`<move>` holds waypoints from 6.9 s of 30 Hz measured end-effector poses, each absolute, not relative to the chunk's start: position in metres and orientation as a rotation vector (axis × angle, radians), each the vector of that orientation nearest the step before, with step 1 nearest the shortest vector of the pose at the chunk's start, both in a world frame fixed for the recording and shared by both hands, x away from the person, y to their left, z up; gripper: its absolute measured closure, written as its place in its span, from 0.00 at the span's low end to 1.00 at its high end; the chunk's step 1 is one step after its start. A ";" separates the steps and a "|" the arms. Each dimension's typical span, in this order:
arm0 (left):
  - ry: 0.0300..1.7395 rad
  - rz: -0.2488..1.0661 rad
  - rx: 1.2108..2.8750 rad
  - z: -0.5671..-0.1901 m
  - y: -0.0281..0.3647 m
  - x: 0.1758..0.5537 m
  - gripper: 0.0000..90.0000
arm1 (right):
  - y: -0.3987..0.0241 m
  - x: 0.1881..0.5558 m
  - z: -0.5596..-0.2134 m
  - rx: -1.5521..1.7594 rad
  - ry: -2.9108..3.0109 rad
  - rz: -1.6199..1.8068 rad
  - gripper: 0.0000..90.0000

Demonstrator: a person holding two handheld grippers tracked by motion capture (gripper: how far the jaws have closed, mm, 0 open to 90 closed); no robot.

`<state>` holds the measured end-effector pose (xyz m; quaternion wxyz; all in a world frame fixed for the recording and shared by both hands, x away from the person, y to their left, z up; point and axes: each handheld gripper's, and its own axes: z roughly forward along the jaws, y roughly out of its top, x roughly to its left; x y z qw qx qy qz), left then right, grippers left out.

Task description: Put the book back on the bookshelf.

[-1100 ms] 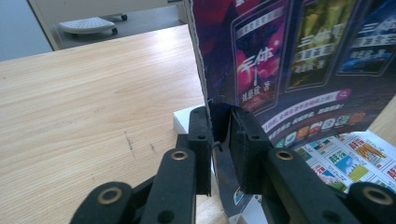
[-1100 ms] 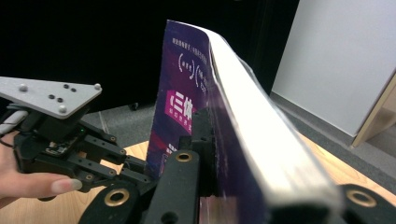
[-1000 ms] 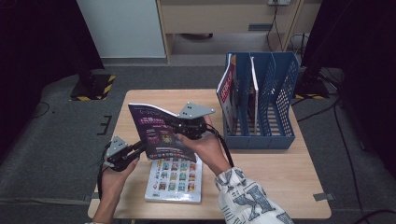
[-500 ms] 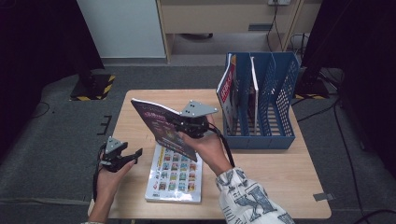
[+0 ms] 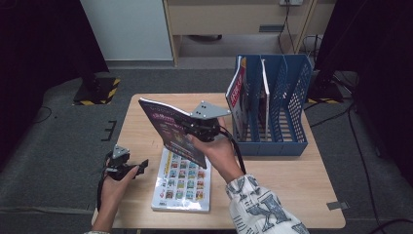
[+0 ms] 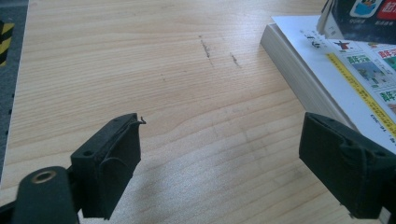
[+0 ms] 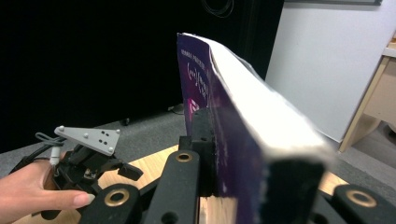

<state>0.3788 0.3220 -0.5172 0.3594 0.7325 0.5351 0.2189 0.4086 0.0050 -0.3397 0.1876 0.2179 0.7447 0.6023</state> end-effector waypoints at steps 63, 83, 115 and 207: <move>1.400 0.590 1.992 -0.536 0.317 0.381 0.05 | -0.096 0.377 -0.323 0.700 2.093 1.645 0.94; 1.402 0.587 2.001 -0.536 0.316 0.382 0.03 | -0.149 0.356 -0.324 0.730 2.059 1.615 0.94; 1.410 0.582 1.997 -0.536 0.315 0.382 0.02 | -0.217 0.338 -0.332 0.841 1.999 1.553 0.94; 1.380 0.562 2.017 -0.537 0.314 0.382 0.00 | -0.251 0.422 -0.265 1.240 1.509 1.236 0.94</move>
